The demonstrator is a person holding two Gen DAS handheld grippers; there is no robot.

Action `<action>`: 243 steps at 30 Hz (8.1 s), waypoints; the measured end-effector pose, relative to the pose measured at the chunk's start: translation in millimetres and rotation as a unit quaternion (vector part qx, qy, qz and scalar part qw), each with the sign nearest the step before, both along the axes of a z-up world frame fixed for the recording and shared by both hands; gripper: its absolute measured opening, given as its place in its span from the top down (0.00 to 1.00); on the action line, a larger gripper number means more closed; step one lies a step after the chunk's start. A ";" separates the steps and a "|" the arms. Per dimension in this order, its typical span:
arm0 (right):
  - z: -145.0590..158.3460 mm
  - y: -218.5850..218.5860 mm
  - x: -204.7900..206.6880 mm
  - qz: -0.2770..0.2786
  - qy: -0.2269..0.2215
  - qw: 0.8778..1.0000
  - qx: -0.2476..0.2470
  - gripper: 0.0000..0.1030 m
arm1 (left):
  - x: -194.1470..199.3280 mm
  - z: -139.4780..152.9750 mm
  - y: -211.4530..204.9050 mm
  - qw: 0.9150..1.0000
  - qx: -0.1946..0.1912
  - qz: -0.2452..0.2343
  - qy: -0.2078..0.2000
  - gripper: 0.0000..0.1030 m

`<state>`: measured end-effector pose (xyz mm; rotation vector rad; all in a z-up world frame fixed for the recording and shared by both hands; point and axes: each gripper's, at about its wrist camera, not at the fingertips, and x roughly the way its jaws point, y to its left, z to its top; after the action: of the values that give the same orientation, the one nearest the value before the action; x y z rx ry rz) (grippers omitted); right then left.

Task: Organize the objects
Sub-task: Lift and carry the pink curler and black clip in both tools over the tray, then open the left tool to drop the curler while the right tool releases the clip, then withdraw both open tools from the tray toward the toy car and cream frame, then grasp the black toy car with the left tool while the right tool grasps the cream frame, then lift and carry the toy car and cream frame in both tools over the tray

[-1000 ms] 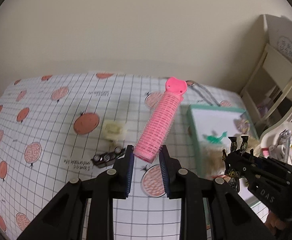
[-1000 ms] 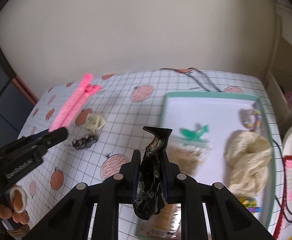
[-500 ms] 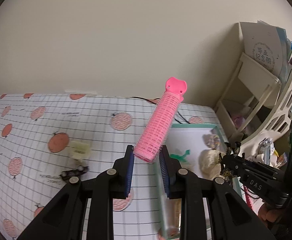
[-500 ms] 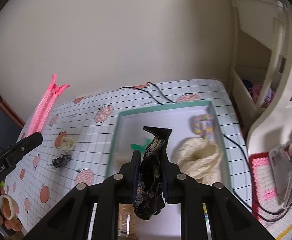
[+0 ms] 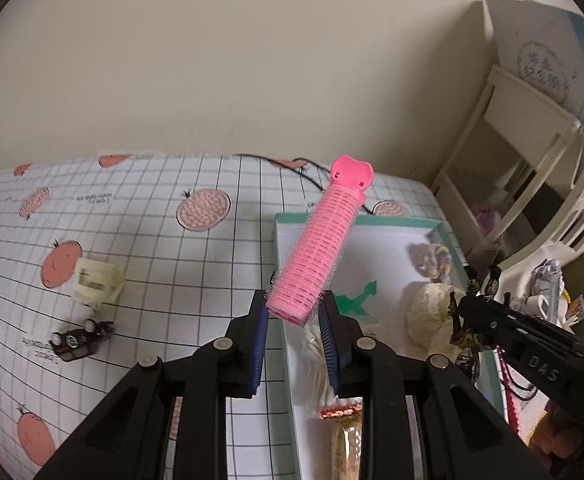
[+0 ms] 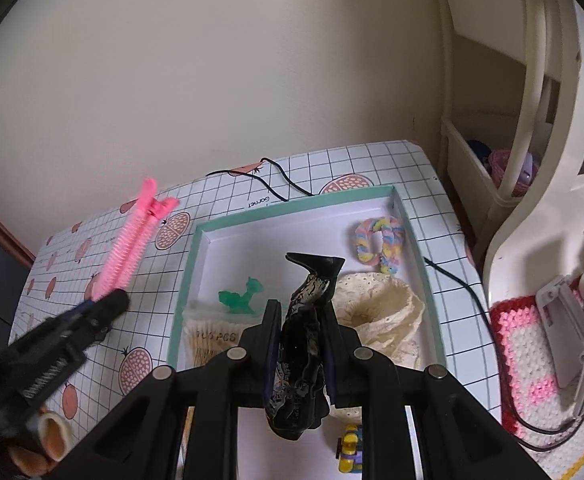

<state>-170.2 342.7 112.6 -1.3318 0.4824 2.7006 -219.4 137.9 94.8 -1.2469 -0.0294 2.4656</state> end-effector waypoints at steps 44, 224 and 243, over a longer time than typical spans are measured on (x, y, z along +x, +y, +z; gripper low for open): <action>-47.1 -6.7 -31.2 -0.004 -0.037 0.999 -0.002 0.64 | -12.9 -32.8 26.8 0.999 -0.023 -0.023 -0.041 0.69; -84.1 -286.9 -157.4 0.191 -0.060 0.977 0.077 0.40 | -30.5 -77.8 -269.1 0.917 -0.010 0.392 -0.078 0.25; -62.9 -279.9 -123.6 0.203 -0.038 0.976 0.074 0.41 | -30.8 -71.2 -262.6 0.921 -0.001 0.384 -0.073 0.40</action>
<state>-293.8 62.7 49.6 -1.6339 -0.0047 2.9069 -250.1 -124.8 23.6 -1.6476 -0.6791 2.9791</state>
